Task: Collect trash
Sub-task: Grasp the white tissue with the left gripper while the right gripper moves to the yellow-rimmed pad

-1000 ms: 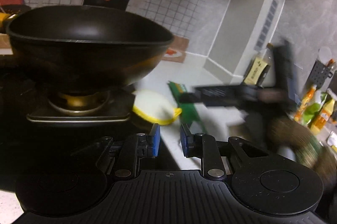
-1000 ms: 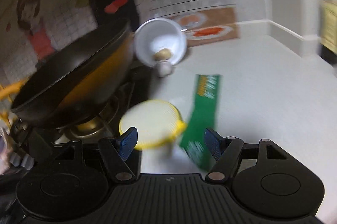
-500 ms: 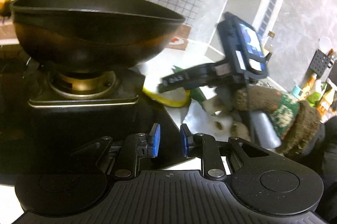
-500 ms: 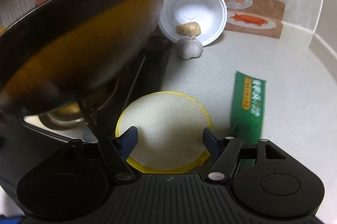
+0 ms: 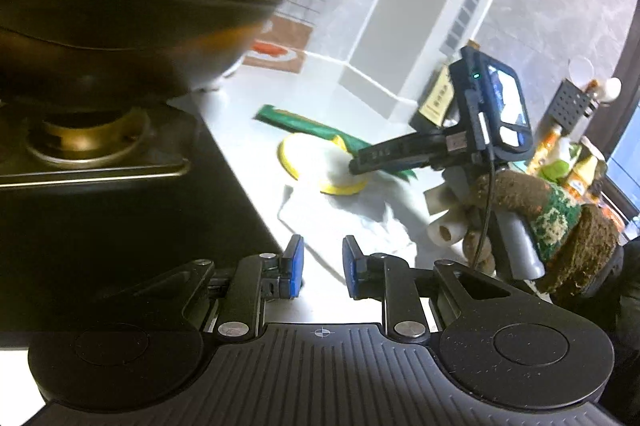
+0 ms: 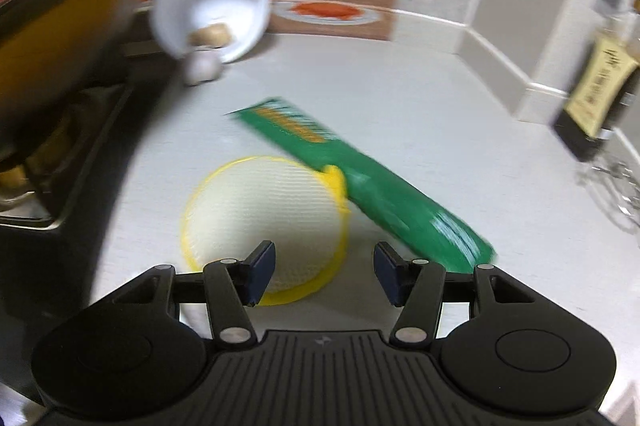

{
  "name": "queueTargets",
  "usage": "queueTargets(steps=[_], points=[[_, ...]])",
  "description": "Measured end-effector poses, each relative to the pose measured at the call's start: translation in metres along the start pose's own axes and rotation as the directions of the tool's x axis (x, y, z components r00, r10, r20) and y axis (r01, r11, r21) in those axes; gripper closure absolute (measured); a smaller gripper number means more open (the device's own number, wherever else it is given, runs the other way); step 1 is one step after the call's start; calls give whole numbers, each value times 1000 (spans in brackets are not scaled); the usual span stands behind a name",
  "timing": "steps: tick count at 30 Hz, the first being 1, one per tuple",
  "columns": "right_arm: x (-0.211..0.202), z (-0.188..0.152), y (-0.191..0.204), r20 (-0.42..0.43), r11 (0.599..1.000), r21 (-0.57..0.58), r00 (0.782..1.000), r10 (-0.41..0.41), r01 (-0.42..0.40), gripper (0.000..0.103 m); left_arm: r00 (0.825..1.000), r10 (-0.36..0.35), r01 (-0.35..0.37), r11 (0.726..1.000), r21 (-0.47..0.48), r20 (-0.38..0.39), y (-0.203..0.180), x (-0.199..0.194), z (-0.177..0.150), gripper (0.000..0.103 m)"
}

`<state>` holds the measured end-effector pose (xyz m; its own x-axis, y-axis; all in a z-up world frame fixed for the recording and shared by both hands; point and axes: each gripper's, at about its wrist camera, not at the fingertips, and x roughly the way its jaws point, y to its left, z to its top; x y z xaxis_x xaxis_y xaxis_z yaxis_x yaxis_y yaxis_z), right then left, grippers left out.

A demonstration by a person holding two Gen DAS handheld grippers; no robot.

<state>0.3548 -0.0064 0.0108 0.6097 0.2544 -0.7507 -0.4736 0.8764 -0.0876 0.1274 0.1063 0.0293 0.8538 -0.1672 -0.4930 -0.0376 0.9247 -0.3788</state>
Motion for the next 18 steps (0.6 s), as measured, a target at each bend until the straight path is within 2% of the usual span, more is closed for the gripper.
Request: queueTargets(steps=[4, 9, 14, 18], points=[[-13, -6, -26, 36, 993, 96, 997, 63, -66, 48, 999, -40, 40, 999, 16, -6, -11, 12, 3, 79], [-45, -18, -45, 111, 990, 103, 990, 86, -97, 43, 996, -91, 91, 995, 31, -22, -22, 30, 7, 79], [-69, -40, -55, 134, 982, 115, 982, 132, -148, 37, 999, -50, 50, 998, -27, -12, -18, 47, 15, 79], [-72, -69, -53, 115, 962, 137, 968, 222, -236, 37, 999, -34, 33, 998, -60, -14, -19, 60, 17, 79]])
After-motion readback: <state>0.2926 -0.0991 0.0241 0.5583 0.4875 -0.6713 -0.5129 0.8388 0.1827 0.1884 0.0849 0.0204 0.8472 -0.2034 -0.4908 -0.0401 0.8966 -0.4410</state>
